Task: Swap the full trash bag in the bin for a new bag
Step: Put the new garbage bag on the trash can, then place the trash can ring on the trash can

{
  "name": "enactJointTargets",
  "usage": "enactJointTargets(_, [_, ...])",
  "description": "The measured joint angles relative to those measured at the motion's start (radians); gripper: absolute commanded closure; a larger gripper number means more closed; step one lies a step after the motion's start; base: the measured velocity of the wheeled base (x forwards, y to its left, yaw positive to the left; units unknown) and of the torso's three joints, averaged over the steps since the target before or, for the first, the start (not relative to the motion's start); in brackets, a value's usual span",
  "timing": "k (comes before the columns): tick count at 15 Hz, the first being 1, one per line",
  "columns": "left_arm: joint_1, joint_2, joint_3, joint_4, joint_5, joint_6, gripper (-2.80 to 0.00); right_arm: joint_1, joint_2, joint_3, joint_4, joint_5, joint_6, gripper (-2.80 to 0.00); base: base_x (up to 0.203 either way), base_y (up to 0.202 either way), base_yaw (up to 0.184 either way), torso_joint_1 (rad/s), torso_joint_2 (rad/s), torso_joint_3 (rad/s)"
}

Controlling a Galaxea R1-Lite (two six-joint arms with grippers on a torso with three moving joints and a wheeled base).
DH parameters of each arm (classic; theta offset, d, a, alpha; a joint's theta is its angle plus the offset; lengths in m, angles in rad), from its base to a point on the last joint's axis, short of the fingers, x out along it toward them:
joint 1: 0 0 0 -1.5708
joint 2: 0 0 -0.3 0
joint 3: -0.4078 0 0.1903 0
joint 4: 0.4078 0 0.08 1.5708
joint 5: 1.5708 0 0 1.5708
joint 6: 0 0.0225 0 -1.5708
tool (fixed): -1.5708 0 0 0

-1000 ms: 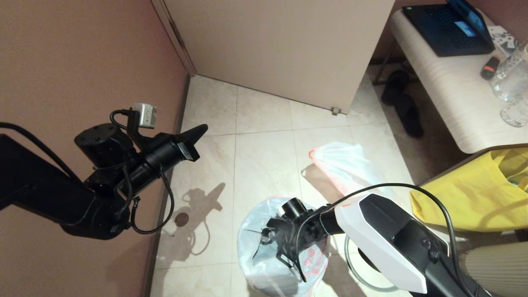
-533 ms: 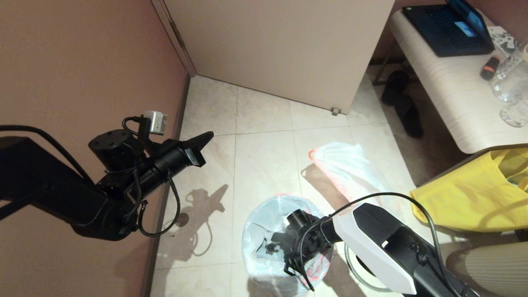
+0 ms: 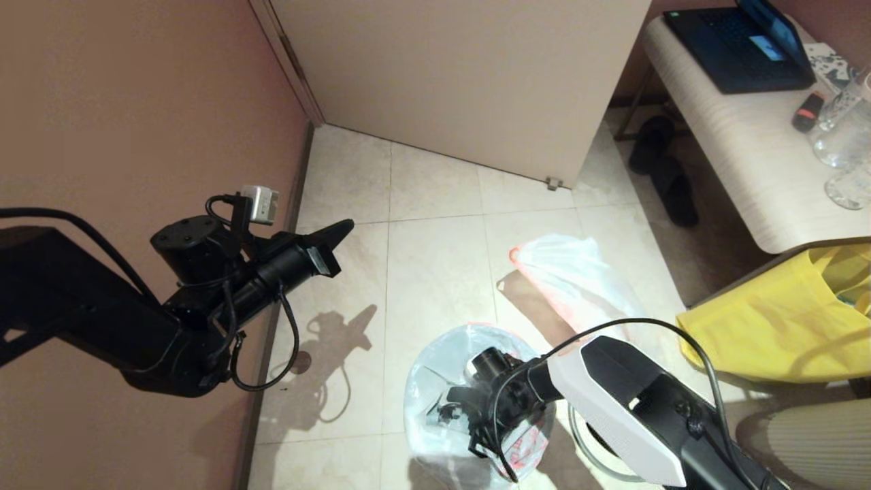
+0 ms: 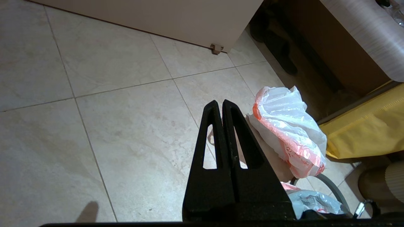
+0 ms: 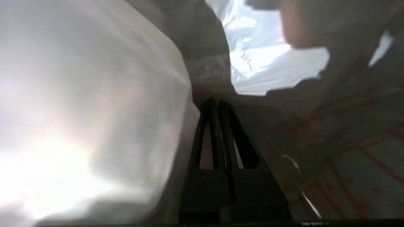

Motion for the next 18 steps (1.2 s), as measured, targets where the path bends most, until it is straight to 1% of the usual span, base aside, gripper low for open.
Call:
enactJointTargets(3, [0.004, -0.012, 0.0, -0.001, 0.0, 0.0, 0.0, 0.002, -0.119, 0.039, 0.069, 0.047, 0.038, 0.0, 0.0, 0.0, 0.0, 0.0, 0.0, 0.0])
enactJointTargets(5, [0.005, -0.034, 0.006, -0.002, 0.0, -0.001, 0.0, 0.008, -0.242, 0.112, 0.102, 0.091, 0.103, 0.0, 0.0, 0.0, 0.0, 0.0, 0.0, 0.0])
enactJointTargets(7, [-0.003, -0.052, 0.017, -0.001, 0.001, -0.001, 0.0, 0.027, -0.393, 0.211, 0.112, 0.115, 0.214, 0.0, 0.0, 0.0, 0.0, 0.0, 0.0, 0.0])
enactJointTargets(9, [-0.007, -0.058, 0.018, 0.005, 0.01, -0.002, 0.0, 0.044, -0.565, 0.314, 0.118, 0.11, 0.364, 0.0, 0.0, 0.0, 0.0, 0.0, 0.0, 0.0])
enactJointTargets(10, [-0.01, -0.059, 0.021, 0.017, 0.027, -0.005, 0.0, 0.05, -0.654, 0.367, 0.12, 0.083, 0.458, 0.0, 0.0, 0.0, 0.0, 0.0, 0.0, 0.0])
enactJointTargets(11, [-0.022, -0.063, 0.046, 0.038, 0.052, -0.006, 0.0, 0.053, -0.739, 0.426, 0.122, 0.037, 0.56, 0.0, 0.0, 0.0, 0.0, 0.0, 0.0, 0.0])
enactJointTargets(13, [-0.059, -0.089, 0.135, 0.08, 0.132, -0.005, 0.0, 0.059, -0.888, 0.584, 0.129, -0.099, 0.734, 0.0, 0.0, 0.0, 0.0, 0.0, 0.0, 0.0])
enactJointTargets(15, [-0.095, -0.15, 0.287, 0.092, 0.208, -0.002, 0.0, 0.067, -1.037, 0.763, 0.129, -0.222, 0.85, 0.0, 0.0, 0.0, 0.0, 0.0, 0.0, 0.0])
enactJointTargets(17, [-0.14, -0.267, 0.454, 0.119, 0.25, -0.004, 0.0, 0.068, -1.155, 0.95, 0.127, -0.354, 0.934, 0.0, 0.0, 0.0, 0.0, 0.0, 0.0, 0.0])
enactJointTargets(18, [-0.178, -0.327, 0.53, 0.152, 0.265, -0.01, 0.0, 0.068, -1.198, 1.025, 0.124, -0.413, 0.966, 0.0, 0.0, 0.0, 0.0, 0.0, 0.0, 0.0])
